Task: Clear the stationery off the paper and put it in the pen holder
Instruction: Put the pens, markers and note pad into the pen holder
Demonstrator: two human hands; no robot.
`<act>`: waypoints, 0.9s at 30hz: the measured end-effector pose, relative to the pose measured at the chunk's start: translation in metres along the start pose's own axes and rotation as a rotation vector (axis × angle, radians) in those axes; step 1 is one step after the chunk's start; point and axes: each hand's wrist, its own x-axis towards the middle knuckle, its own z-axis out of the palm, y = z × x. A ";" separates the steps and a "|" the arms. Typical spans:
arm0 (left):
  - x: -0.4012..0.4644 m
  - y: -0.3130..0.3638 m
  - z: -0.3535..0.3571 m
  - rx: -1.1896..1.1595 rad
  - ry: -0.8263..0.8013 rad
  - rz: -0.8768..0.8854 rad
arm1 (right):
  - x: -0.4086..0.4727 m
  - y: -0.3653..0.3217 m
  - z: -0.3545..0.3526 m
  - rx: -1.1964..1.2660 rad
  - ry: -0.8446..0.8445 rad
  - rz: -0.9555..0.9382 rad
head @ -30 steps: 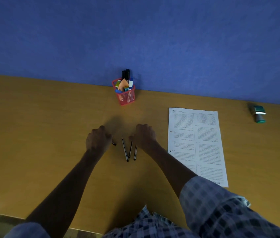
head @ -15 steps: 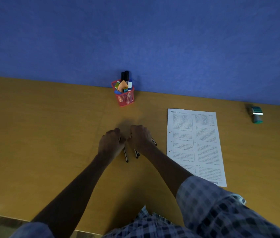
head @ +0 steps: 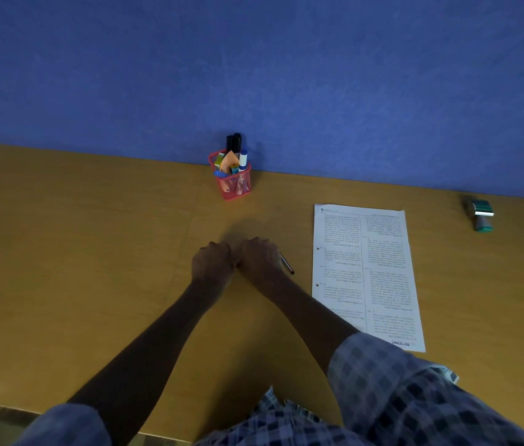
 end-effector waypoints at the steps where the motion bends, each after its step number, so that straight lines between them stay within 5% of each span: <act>1: 0.001 -0.001 -0.001 0.016 -0.001 0.003 | 0.000 0.000 0.001 -0.033 0.011 -0.022; 8: 0.006 -0.005 -0.002 -0.028 -0.022 0.025 | 0.000 -0.003 -0.001 -0.148 0.031 -0.075; 13: 0.008 -0.009 -0.015 -0.100 -0.008 0.060 | 0.007 0.002 -0.014 -0.011 0.000 -0.028; 22: 0.055 -0.030 -0.109 -0.656 0.577 0.286 | 0.054 0.017 -0.098 0.732 0.521 -0.047; 27: 0.105 -0.022 -0.147 -0.868 0.699 0.341 | 0.079 0.014 -0.131 0.898 0.706 -0.062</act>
